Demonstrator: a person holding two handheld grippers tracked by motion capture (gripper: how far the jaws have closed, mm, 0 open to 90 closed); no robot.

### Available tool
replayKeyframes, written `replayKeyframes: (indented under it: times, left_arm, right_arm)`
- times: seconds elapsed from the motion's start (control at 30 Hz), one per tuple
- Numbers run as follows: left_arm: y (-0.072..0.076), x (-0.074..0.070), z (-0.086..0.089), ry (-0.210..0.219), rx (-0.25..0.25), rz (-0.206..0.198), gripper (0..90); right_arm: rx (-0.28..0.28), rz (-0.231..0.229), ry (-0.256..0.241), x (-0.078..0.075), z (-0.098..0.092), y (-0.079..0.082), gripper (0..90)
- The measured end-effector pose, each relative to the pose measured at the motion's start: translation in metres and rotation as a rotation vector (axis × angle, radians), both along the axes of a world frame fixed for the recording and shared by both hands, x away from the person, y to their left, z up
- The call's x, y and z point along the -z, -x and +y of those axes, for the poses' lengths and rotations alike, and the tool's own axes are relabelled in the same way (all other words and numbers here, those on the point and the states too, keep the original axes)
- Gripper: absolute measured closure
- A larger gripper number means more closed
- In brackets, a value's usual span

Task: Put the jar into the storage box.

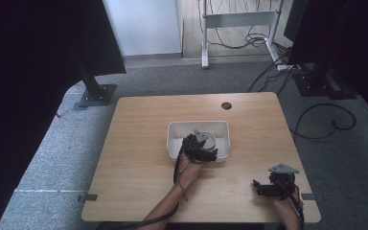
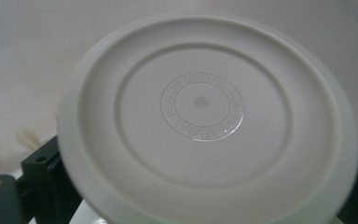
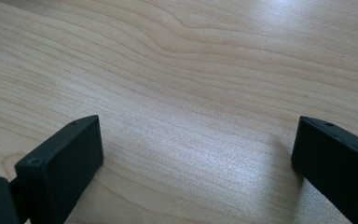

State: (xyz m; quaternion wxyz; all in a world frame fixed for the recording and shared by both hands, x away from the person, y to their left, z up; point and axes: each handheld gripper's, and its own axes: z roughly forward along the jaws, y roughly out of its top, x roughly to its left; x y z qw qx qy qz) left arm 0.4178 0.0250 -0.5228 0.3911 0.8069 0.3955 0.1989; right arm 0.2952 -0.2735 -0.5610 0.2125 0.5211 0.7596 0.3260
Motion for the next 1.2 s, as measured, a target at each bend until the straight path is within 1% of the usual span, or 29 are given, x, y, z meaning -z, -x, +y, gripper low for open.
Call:
replayKeyframes:
  times: [0.27,0.57,0.9,1.2]
  left_arm:
    - [0.003,-0.005,0.003,0.013,0.008,-0.003,4.4]
    - [0.009,-0.012,0.010,0.042,0.021,-0.012,3.9]
    - [0.015,-0.020,0.015,0.040,0.045,-0.025,3.6]
    - [0.021,-0.026,0.020,0.050,0.063,-0.037,3.7]
  right_arm:
    - [0.000,0.000,0.000,0.000,0.000,0.000,1.6]
    - [0.000,0.000,0.000,0.000,0.000,0.000,1.6]
    - [0.000,0.000,0.000,0.000,0.000,0.000,1.6]
    - [0.000,0.000,0.000,0.000,0.000,0.000,1.6]
